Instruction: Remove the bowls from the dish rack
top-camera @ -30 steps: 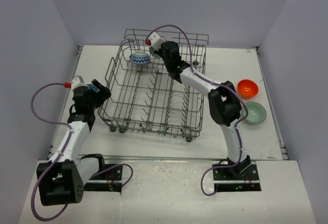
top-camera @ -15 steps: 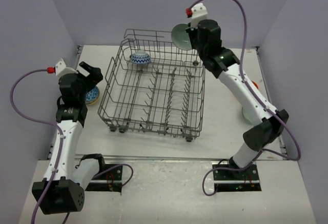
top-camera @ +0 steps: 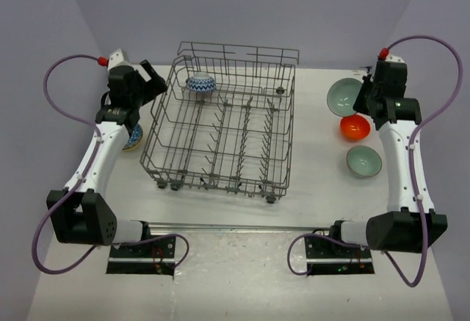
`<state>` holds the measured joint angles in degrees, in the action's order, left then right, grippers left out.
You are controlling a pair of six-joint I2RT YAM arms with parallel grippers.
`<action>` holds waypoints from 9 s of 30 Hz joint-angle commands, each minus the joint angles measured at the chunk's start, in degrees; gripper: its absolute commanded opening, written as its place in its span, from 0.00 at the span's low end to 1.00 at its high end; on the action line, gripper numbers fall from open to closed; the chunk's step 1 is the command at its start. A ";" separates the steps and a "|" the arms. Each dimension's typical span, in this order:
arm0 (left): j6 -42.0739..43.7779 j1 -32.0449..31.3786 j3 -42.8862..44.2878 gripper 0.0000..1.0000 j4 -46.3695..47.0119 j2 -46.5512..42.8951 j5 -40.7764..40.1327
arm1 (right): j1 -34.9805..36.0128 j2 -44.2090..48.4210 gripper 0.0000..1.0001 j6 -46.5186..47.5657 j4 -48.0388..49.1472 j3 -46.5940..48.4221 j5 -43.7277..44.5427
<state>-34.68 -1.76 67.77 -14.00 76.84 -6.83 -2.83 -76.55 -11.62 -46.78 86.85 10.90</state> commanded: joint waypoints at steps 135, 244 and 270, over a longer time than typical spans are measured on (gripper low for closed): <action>9.10 4.31 -24.70 0.00 -4.20 -9.68 4.18 | 43.26 -54.75 0.79 32.44 21.56 47.01 -9.22; 4.97 5.54 -21.89 1.00 2.22 -15.57 3.67 | 51.52 -63.45 0.88 56.53 41.60 40.24 -1.31; 7.43 5.63 -18.11 1.00 -0.41 -18.74 0.33 | 47.04 -67.24 0.88 58.64 42.30 42.26 -0.35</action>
<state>-28.60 3.44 48.58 -14.70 58.98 -6.22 44.73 -143.35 45.71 -5.58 126.17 10.39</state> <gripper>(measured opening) 0.997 0.880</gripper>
